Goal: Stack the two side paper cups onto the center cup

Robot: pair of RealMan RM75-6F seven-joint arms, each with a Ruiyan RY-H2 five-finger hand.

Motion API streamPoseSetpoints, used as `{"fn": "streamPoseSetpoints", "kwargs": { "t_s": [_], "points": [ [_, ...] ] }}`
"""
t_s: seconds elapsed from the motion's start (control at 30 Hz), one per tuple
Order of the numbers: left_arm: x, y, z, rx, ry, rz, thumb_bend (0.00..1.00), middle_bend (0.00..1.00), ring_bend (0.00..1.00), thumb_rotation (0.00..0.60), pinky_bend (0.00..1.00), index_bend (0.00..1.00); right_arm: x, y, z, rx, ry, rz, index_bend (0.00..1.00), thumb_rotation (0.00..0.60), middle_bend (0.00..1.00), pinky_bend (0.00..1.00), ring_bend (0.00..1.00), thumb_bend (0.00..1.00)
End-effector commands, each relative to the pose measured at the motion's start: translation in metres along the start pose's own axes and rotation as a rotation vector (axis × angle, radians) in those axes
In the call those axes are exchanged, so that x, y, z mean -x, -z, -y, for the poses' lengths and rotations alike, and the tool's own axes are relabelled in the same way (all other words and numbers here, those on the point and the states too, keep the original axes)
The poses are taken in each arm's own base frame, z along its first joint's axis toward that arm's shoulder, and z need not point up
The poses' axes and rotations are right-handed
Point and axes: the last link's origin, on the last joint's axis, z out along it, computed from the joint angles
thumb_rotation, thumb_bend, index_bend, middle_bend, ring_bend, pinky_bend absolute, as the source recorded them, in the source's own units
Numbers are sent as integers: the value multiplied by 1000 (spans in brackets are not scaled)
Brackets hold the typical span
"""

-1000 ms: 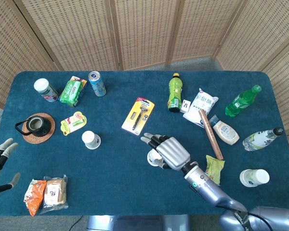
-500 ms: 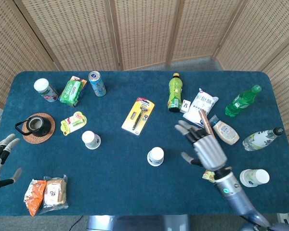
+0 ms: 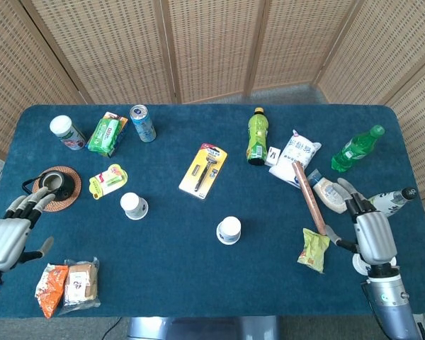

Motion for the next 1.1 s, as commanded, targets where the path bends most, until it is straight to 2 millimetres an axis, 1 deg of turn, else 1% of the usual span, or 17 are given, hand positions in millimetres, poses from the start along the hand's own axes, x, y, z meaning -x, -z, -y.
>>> {"fn": "streamPoseSetpoints", "kwargs": {
  "t_s": [0.03, 0.17, 0.37, 0.53, 0.73, 0.93, 1.1],
  "points": [
    [1, -14, -12, 7, -11, 35, 431, 0, 0, 600, 0, 0, -4, 0, 0, 2, -15, -9, 117, 600, 105, 377, 204, 290],
    [1, -27, -23, 21, -62, 51, 432, 0, 0, 600, 0, 0, -7, -1, 3, -10, -42, -14, 118, 600, 105, 377, 204, 294],
    [5, -49, -37, 16, -103, 81, 374, 0, 0, 600, 0, 0, -7, 1, 9, -33, -59, -3, 118, 600, 105, 378, 204, 299],
    [17, -70, -45, 11, -127, 114, 373, 0, 0, 600, 0, 0, -7, 1, 10, -36, -75, 0, 117, 600, 105, 377, 204, 301],
    [31, -94, -54, 11, -150, 138, 307, 0, 0, 600, 0, 0, -7, 1, 11, -36, -84, 6, 118, 600, 105, 378, 204, 300],
    [40, -112, -66, 22, -146, 136, 305, 0, 0, 600, 0, 0, -5, 1, 13, -44, -87, 14, 118, 600, 105, 377, 204, 302],
    [46, -123, -74, 25, -157, 148, 305, 0, 0, 600, 1, 0, -4, 0, 12, -42, -89, 16, 118, 600, 105, 377, 204, 302]
  ]
}}
